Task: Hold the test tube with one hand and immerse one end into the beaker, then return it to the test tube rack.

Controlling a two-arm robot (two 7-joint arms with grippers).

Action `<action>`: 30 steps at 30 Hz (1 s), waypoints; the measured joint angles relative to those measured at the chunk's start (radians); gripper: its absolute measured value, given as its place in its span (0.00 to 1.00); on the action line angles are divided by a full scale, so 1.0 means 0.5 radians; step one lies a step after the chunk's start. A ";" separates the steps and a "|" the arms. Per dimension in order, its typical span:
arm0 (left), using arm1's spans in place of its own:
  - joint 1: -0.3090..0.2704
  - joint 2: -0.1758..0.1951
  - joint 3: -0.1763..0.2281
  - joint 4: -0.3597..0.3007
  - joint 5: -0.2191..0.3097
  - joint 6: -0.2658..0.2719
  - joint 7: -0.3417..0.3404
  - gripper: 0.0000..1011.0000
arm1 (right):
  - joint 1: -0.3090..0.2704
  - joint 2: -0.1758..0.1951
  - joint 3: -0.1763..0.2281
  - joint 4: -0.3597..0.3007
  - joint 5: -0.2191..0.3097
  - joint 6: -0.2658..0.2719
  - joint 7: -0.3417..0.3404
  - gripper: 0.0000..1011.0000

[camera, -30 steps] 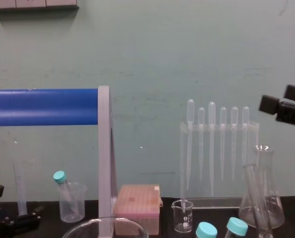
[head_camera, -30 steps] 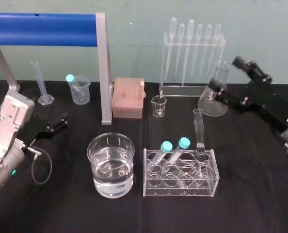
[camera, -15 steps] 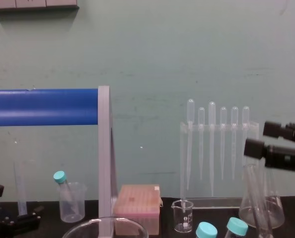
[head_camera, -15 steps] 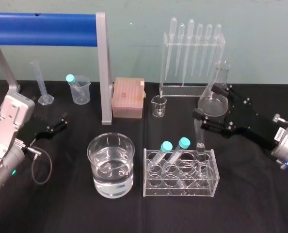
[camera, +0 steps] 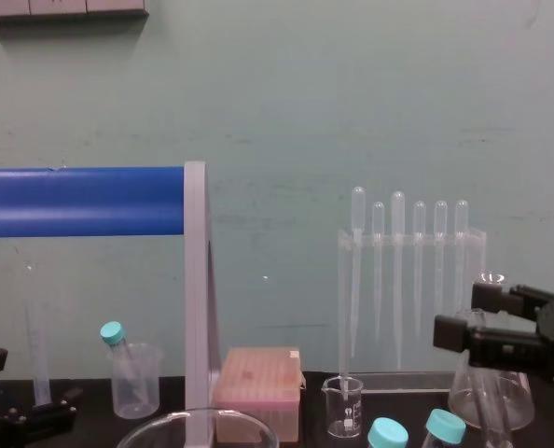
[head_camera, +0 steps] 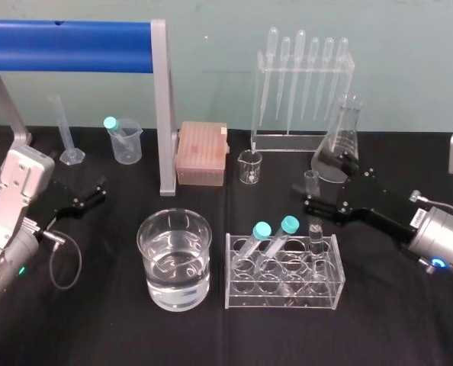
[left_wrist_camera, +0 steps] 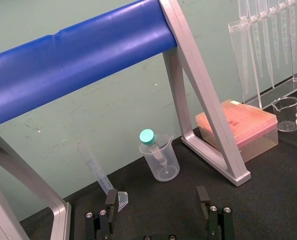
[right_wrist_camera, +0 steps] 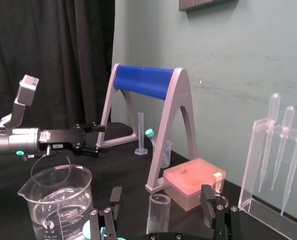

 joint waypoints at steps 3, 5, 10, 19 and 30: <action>0.000 0.000 0.000 0.000 0.000 0.000 0.000 0.99 | 0.007 -0.006 -0.006 0.013 -0.009 0.012 0.000 0.99; 0.000 0.000 0.000 0.000 0.000 0.000 0.000 0.99 | 0.010 -0.009 -0.011 0.020 -0.012 0.024 0.000 0.99; 0.000 0.000 0.000 0.000 0.000 0.000 0.000 0.99 | 0.011 -0.012 -0.018 0.024 -0.024 0.044 -0.003 0.99; 0.000 0.000 0.000 0.000 0.000 0.000 0.000 0.99 | 0.012 -0.009 -0.027 0.032 -0.033 0.073 -0.008 0.99; 0.000 0.000 0.000 0.000 0.000 0.000 0.000 0.99 | 0.018 -0.003 -0.035 0.043 -0.038 0.098 -0.008 0.99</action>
